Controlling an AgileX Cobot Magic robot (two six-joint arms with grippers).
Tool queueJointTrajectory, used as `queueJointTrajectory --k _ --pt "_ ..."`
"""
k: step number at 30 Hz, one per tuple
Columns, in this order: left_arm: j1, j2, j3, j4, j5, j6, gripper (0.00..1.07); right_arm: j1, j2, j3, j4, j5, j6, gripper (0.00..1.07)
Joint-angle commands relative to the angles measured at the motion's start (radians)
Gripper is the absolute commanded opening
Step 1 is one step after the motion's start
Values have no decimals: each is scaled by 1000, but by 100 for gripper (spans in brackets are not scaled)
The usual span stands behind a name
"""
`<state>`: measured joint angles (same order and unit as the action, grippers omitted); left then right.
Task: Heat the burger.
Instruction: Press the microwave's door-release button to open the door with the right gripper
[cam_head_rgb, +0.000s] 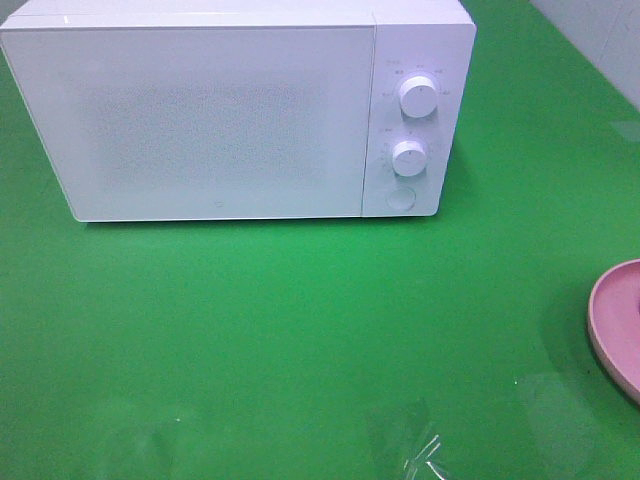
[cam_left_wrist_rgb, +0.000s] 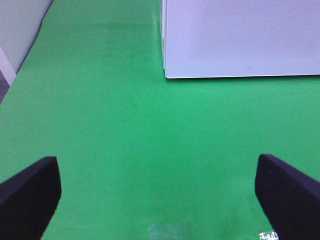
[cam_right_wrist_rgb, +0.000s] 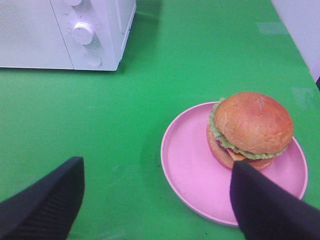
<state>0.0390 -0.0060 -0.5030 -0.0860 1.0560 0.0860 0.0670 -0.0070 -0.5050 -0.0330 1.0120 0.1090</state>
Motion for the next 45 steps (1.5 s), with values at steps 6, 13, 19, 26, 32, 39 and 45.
queueJointTrajectory --k 6,13,19,26,32,39,45 --pt "1 -19 1 -9 -15 1 98 -4 -22 0 -6 -12 -12 75" --pt "1 -19 1 -9 -15 1 98 -4 -22 0 -6 -13 -12 75" --pt "1 -19 1 -9 -15 1 98 -4 8 -24 -6 -26 -12 75" --pt "1 -19 1 -9 -15 1 98 -4 148 -47 -6 -136 -8 75" --pt "1 -19 1 -9 -15 1 98 -4 250 -41 -6 -220 -8 75" --pt "1 -19 1 -9 -15 1 98 -4 345 -23 -6 -357 -9 75" --pt "1 -19 1 -9 -15 1 98 -4 417 18 -6 -492 -9 75"
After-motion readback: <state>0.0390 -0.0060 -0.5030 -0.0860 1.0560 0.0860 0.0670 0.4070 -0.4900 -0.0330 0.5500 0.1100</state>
